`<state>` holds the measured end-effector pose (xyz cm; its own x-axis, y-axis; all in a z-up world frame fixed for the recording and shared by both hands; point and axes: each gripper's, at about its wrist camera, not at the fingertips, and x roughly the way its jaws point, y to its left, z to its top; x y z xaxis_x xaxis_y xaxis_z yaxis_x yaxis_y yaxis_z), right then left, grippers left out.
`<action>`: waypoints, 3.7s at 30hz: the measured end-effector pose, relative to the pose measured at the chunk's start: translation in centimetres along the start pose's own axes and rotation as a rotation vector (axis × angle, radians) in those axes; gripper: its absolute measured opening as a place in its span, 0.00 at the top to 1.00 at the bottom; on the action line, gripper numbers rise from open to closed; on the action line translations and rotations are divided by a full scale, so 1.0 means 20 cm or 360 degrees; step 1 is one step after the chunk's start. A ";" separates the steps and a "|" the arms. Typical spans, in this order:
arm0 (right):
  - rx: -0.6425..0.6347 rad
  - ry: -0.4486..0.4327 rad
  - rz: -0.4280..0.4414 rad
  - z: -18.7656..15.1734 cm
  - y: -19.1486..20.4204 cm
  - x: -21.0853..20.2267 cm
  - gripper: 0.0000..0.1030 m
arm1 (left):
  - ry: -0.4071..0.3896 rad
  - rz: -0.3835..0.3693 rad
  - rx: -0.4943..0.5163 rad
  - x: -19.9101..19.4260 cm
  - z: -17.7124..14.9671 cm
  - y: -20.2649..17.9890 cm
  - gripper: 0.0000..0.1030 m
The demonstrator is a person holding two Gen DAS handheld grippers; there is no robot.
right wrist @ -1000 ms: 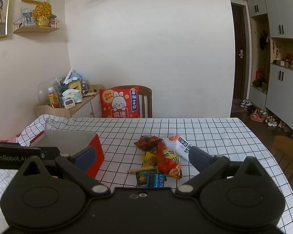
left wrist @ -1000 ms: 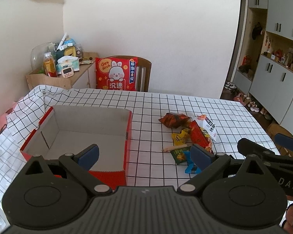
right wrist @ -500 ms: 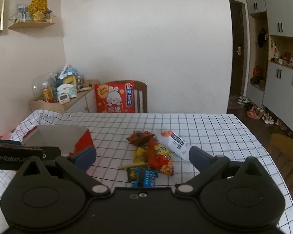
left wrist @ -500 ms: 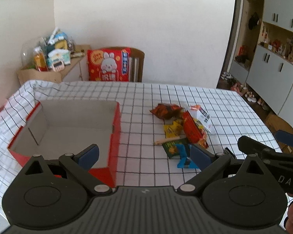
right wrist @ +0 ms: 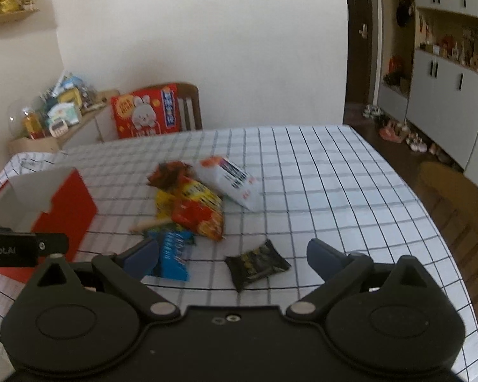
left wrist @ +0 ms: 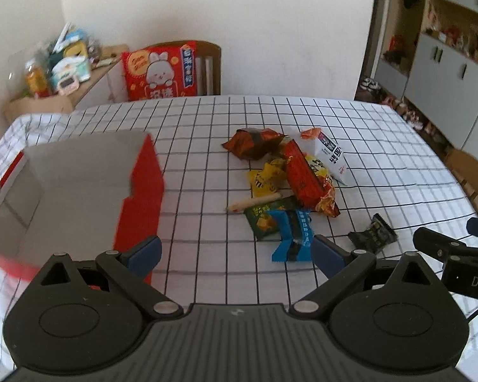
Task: Organize snacks
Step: 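Grasp the blue wafer packet with the left gripper while the right grasps the black packet, then carry both packets over the red box and open both grippers to drop them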
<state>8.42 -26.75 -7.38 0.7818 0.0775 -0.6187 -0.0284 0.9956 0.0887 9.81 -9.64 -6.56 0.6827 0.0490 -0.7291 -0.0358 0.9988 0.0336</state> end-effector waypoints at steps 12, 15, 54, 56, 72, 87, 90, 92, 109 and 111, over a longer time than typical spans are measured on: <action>-0.0279 0.0243 0.0140 -0.04 -0.11 0.40 0.10 | 0.0214 -0.0039 0.0061 0.47 0.06 -0.22 0.03; -0.0329 0.0304 0.0178 -0.05 -0.13 0.49 0.12 | 0.0261 -0.0044 0.0044 0.55 0.07 -0.25 0.04; -0.0474 0.0340 0.0258 -0.04 0.07 0.37 0.54 | 0.0339 -0.0087 0.0007 0.42 0.02 -0.07 0.64; -0.0485 0.0330 0.0273 -0.02 0.11 0.32 0.54 | 0.0316 -0.0085 0.0000 0.35 0.02 -0.02 0.64; -0.0588 0.0248 0.0491 0.12 0.55 0.12 0.54 | 0.0247 0.0003 -0.0111 -0.02 0.03 0.42 0.64; -0.0806 0.0155 0.0644 0.19 1.13 0.11 0.54 | 0.0184 0.0131 -0.0249 -0.14 0.07 0.91 0.64; -0.0820 0.0167 0.0664 0.20 1.24 0.14 0.54 | 0.0186 0.0168 -0.0275 -0.14 0.08 1.01 0.64; -0.0831 0.0179 0.0671 0.20 1.30 0.16 0.54 | 0.0191 0.0187 -0.0296 -0.13 0.08 1.08 0.64; -0.0971 0.0264 0.0628 0.16 1.68 0.42 0.53 | 0.0301 0.0317 -0.0313 0.14 0.13 1.46 0.63; -0.0969 0.0297 0.0635 0.15 1.70 0.46 0.53 | 0.0330 0.0311 -0.0316 0.19 0.13 1.48 0.63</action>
<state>16.57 7.69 -7.71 0.5227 0.3920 -0.7570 -0.6693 0.7387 -0.0797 13.33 20.03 -6.54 0.4867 0.2173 -0.8461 -0.3064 0.9495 0.0676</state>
